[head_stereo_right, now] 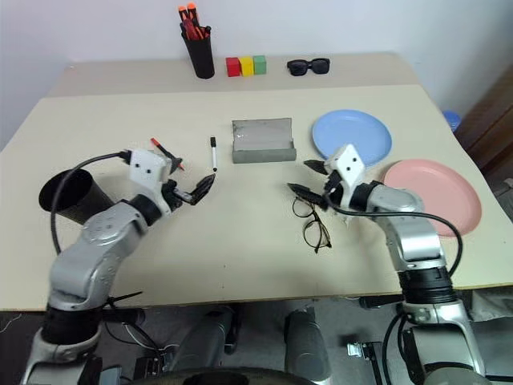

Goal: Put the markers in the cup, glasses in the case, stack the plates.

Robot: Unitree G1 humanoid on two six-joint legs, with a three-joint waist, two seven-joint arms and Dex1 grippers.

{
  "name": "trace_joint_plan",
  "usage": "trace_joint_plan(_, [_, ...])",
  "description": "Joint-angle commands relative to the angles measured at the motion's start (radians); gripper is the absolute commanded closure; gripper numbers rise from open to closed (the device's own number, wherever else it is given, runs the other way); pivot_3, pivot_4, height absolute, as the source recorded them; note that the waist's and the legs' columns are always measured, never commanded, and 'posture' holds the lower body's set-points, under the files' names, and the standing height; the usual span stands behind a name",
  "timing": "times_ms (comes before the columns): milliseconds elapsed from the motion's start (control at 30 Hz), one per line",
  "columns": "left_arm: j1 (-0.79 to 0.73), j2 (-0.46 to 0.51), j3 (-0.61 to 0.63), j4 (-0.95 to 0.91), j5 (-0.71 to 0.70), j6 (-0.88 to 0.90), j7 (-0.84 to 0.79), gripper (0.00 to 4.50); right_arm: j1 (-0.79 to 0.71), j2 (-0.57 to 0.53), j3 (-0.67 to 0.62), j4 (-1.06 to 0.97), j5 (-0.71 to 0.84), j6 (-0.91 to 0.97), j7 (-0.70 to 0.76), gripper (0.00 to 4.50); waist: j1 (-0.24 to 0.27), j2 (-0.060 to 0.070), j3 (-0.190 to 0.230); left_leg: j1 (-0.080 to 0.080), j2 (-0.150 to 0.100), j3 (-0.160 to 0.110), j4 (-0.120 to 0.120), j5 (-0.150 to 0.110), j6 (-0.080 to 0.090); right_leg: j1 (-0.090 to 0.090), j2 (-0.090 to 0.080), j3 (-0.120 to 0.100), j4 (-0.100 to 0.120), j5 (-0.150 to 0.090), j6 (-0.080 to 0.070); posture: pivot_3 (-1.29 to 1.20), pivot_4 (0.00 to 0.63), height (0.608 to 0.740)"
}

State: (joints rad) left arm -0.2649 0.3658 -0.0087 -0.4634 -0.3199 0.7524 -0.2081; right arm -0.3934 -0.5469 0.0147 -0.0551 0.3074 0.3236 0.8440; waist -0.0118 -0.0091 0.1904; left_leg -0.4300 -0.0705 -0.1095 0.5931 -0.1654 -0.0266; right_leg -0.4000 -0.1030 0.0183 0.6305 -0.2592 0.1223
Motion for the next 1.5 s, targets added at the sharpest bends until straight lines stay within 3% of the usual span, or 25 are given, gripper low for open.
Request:
trace_joint_plan(33, [-0.107, -0.071, 0.032, 0.053, 0.034, 0.063, 0.108, 0.04, -0.024, 0.072, 0.065, -0.118, -0.020, 0.030, -0.073, 1.05, 0.001, 0.000, 0.000, 0.000, 0.000, -0.001, 0.000, 0.000, 0.000, 0.000, 0.000, 0.000, 0.000, 0.000, 0.001, 0.00, 0.150, 0.740])
trace_joint_plan(233, [-0.328, -0.189, 0.095, 0.269, 0.093, 0.187, 0.278, 0.04, -0.053, 0.216, 0.198, -0.086, -0.157, 0.024, -0.218, 1.05, 0.001, -0.001, 0.000, 0.000, -0.002, -0.002, 0.001, 0.001, -0.001, 0.001, 0.001, -0.001, 0.001, 0.001, 0.002, 0.00, 0.150, 0.740])
trace_joint_plan(433, [-0.483, -0.204, 0.115, 0.526, 0.166, 0.194, 0.360, 0.04, -0.065, 0.324, 0.254, -0.064, -0.193, 0.028, -0.277, 1.05, 0.000, -0.001, 0.000, 0.000, -0.002, -0.002, 0.001, 0.002, -0.002, 0.000, 0.003, -0.001, 0.001, 0.003, 0.005, 0.00, 0.150, 0.740])
trace_joint_plan(967, [-0.769, -0.292, 0.186, 1.107, 0.156, 0.159, 0.360, 0.04, -0.045, 0.326, 0.242, -0.083, -0.197, 0.016, -0.274, 1.05, -0.003, -0.002, 0.000, 0.001, -0.003, -0.002, 0.000, 0.002, -0.003, 0.000, 0.004, -0.002, 0.002, 0.004, 0.006, 0.00, 0.150, 0.740])
trace_joint_plan(1067, [-0.797, -0.295, 0.198, 1.158, 0.142, 0.167, 0.341, 0.87, -0.044, 0.333, 0.239, -0.096, -0.190, 0.025, -0.277, 1.05, -0.003, -0.001, 0.000, 0.001, -0.003, -0.001, 0.001, 0.002, -0.003, 0.000, 0.004, -0.002, 0.003, 0.004, 0.006, 0.00, 0.150, 0.740])
trace_joint_plan(1300, [-0.819, -0.298, 0.187, 1.187, 0.180, 0.196, 0.384, 4.46, -0.037, 0.330, 0.240, -0.088, -0.195, 0.017, -0.273, 1.05, 0.002, -0.002, 0.000, 0.001, -0.003, -0.001, 0.001, 0.002, -0.003, 0.002, 0.004, -0.002, 0.003, 0.004, 0.007, 0.00, 0.150, 0.740])
trace_joint_plan(1433, [-0.811, -0.312, 0.209, 1.151, 0.171, 0.179, 0.402, 4.49, -0.037, 0.326, 0.235, -0.080, -0.194, 0.012, -0.270, 1.05, 0.000, -0.002, 0.000, 0.002, -0.003, -0.001, 0.001, 0.002, -0.003, 0.002, 0.004, -0.002, 0.003, 0.004, 0.007, 0.00, 0.150, 0.740])
trace_joint_plan(1500, [-0.789, -0.315, 0.199, 1.090, 0.189, 0.085, 0.417, 4.49, -0.040, 0.327, 0.235, -0.076, -0.195, 0.012, -0.272, 1.05, 0.001, -0.002, 0.000, 0.002, -0.003, -0.001, 0.001, 0.002, -0.003, 0.002, 0.004, -0.002, 0.003, 0.004, 0.007, 0.00, 0.150, 0.740])
